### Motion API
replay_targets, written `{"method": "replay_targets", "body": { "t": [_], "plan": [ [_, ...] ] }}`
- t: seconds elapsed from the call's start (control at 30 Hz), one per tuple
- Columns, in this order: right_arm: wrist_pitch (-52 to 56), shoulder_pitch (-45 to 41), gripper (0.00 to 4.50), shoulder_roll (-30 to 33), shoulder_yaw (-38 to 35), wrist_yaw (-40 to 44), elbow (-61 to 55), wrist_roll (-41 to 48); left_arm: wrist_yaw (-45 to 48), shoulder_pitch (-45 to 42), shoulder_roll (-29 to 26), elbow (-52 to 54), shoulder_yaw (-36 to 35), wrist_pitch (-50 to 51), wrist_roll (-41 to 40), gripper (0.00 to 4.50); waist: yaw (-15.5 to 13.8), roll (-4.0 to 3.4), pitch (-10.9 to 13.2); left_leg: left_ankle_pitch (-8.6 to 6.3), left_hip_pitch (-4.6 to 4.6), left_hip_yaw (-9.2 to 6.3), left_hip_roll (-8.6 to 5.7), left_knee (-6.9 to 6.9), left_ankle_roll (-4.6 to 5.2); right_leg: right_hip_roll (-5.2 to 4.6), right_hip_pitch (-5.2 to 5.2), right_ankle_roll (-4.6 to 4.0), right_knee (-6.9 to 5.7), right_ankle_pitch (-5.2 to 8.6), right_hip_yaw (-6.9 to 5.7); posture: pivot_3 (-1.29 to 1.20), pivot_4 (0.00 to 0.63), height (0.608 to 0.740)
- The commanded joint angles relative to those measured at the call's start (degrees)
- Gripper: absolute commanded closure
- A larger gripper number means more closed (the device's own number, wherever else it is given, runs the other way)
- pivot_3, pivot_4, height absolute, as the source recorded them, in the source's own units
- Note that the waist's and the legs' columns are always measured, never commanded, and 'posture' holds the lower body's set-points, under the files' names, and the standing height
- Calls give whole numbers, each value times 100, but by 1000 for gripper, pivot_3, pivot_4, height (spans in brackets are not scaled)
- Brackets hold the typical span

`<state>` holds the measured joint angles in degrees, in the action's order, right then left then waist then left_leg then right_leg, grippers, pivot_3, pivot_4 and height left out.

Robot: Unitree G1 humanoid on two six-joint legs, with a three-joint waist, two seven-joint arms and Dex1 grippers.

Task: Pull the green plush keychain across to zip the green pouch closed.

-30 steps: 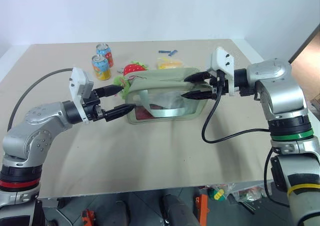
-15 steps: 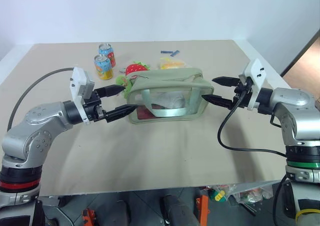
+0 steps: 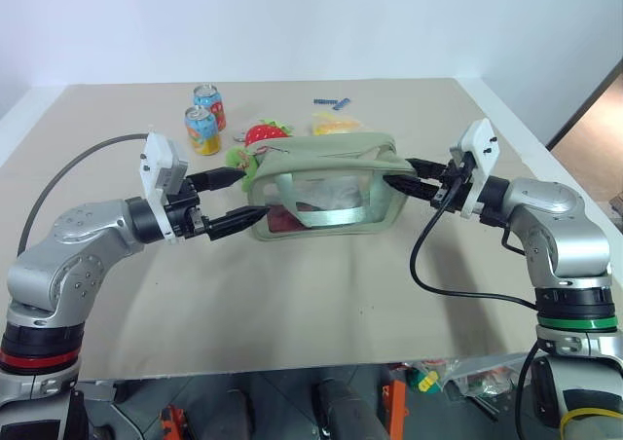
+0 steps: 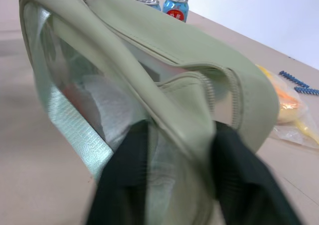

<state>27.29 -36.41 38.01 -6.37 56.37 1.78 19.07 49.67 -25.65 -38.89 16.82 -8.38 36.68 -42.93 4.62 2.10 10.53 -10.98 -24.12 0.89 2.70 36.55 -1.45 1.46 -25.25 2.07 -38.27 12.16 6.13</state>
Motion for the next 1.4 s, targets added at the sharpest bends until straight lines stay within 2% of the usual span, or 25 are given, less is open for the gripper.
{"method": "replay_targets", "body": {
  "t": [0.03, 0.23, 0.37, 0.77, 0.9, 1.1, 1.4],
  "plan": [
    [-127, 93, 4487, 60, -103, 35, -166, 159, -81, -24, 13, 196, -145, -85, -31, 0, -2, 0, 0, 0, 0, -1, 0, 0, 0, 0, 0, 0, 0, 0, -1, 0, 150, 740],
    [-317, 369, 4487, 446, -274, 274, -737, 337, -198, 187, -14, 90, -460, 115, -329, 0, -5, 0, 0, 0, 0, 2, -1, 1, 0, -2, 0, 1, 0, 0, 2, 0, 150, 740],
    [-409, 508, 4487, 675, -377, 486, -939, 524, -68, 366, -174, -103, -525, 10, -153, 0, -6, 0, 0, 0, 0, 1, 0, 1, 0, -1, 0, 1, 0, 0, 1, 0, 150, 740],
    [-767, 749, 4487, 1014, -320, 994, -933, 690, 26, 228, -139, -312, -499, -113, -68, 0, -11, 0, 0, 0, 0, 3, 0, 2, 0, -1, 0, 1, 1, 0, 1, 0, 150, 740],
    [-975, 770, 4487, 920, -166, 928, -788, 526, -99, -8, 77, -694, -411, -356, 171, 0, -10, 0, 0, 0, 1, 4, -1, 2, 0, -1, 0, 3, 1, -2, 2, 0, 150, 740],
    [-1275, 766, 4487, 861, -15, 871, -617, 325, -315, -488, 471, -1672, -140, -1122, 976, 0, -5, -1, -1, 1, 8, 7, 1, 5, 1, 2, 4, 3, 1, -9, 6, 0, 150, 740],
    [-1352, 791, 4487, 904, -18, 836, -610, 278, -554, -1152, 1267, -2584, -53, -356, 802, 0, -11, 0, -2, 1, 8, 8, 0, 7, 1, 4, 6, 8, 1, -13, 11, 0, 150, 740]
  ]
}}
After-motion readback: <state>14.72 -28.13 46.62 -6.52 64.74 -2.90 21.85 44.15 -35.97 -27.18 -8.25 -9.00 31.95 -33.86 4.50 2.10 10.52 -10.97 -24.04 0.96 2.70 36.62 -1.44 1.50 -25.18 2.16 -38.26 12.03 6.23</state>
